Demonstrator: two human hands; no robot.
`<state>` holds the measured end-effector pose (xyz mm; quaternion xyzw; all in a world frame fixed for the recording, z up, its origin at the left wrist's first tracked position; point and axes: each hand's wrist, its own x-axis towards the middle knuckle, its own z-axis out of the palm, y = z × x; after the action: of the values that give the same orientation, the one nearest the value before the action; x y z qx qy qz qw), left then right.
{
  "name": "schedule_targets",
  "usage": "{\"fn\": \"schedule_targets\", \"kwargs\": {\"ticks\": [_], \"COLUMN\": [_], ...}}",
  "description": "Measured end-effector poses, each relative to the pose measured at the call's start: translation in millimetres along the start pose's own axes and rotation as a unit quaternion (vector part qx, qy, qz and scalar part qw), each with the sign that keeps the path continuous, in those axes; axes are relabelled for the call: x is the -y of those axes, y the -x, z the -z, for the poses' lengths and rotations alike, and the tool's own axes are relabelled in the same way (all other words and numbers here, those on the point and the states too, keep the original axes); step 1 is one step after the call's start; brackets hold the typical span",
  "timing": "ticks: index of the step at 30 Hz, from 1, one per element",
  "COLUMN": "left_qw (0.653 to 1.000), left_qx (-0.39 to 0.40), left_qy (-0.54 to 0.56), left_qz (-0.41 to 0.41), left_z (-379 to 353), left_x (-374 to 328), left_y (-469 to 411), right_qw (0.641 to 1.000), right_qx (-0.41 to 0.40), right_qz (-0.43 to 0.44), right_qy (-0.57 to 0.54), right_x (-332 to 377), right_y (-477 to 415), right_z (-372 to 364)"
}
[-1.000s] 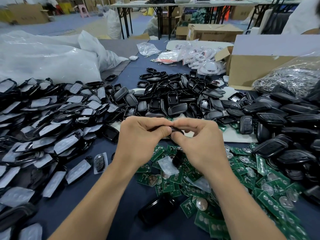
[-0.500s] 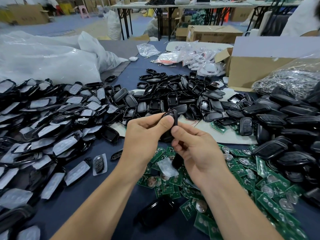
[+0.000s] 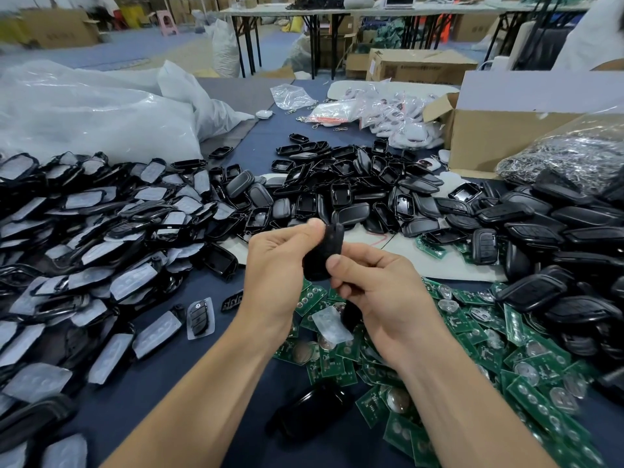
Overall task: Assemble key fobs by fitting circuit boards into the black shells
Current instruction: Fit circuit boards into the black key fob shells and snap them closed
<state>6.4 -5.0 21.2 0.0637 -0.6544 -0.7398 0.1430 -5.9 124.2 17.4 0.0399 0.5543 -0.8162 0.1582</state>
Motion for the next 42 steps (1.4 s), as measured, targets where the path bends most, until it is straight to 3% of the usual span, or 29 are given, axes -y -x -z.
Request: {"fn": "schedule_targets", "kwargs": {"ticks": [6,10,15,18,20,22,25,28,30,33,34,38,42], "left_qw": [0.999,0.997,0.995,0.991,0.989,0.986,0.975,0.954,0.947,0.968,0.98,0.993,0.996], "left_qx": [-0.027,-0.065,-0.082,-0.111,-0.124,-0.131,-0.136,-0.126,-0.112,-0.067,-0.044,0.009,-0.049], "left_qy": [-0.017,-0.031,-0.055,-0.072,-0.085,-0.102,-0.172,-0.269,-0.298,-0.236,-0.189,-0.117,-0.067], "left_qz": [-0.005,0.012,0.017,0.015,0.01,0.005,-0.026,-0.048,-0.05,-0.051,-0.036,0.012,0.021], "left_z": [5.4,8.6,10.1,14.4,17.0,17.2,15.9,16.3,16.6,14.6,13.2,8.2,13.5], "left_x": [-1.5,-2.5,1.9,4.0,5.1,5.8,5.8,6.4,6.6,7.0,6.8,12.1,11.6], "left_y": [-3.4,-6.5,-10.2,-14.1,-16.3,-17.5,-17.2,-14.1,-11.5,-10.4,-10.3,-11.7,-18.3], "right_qw": [0.996,0.956,0.988,0.985,0.933,0.86,0.782,0.693,0.707,0.815,0.834,0.851,0.862], "right_qx": [-0.025,0.027,-0.048,-0.119,-0.152,-0.097,0.013,-0.016,-0.051,-0.084,-0.088,-0.049,0.007], "right_qz": [-0.071,0.077,0.072,0.102,0.145,0.164,0.158,0.215,0.244,0.242,0.248,0.278,0.266], "right_qy": [-0.045,-0.28,-0.131,0.077,0.294,0.473,0.602,0.688,0.662,0.52,0.485,0.444,0.432], "right_x": [23.6,57.9,47.4,39.4,37.2,30.6,12.5,0.2,-2.0,-3.6,-4.6,-7.7,-6.6], "right_y": [-3.7,-2.0,-6.2,-12.9,-19.8,-24.9,-31.9,-30.9,-29.1,-23.7,-21.2,-11.9,-7.3], "right_z": [18.5,61.0,57.2,42.2,36.4,26.2,3.4,-11.3,-7.8,1.8,3.6,3.0,2.4]}}
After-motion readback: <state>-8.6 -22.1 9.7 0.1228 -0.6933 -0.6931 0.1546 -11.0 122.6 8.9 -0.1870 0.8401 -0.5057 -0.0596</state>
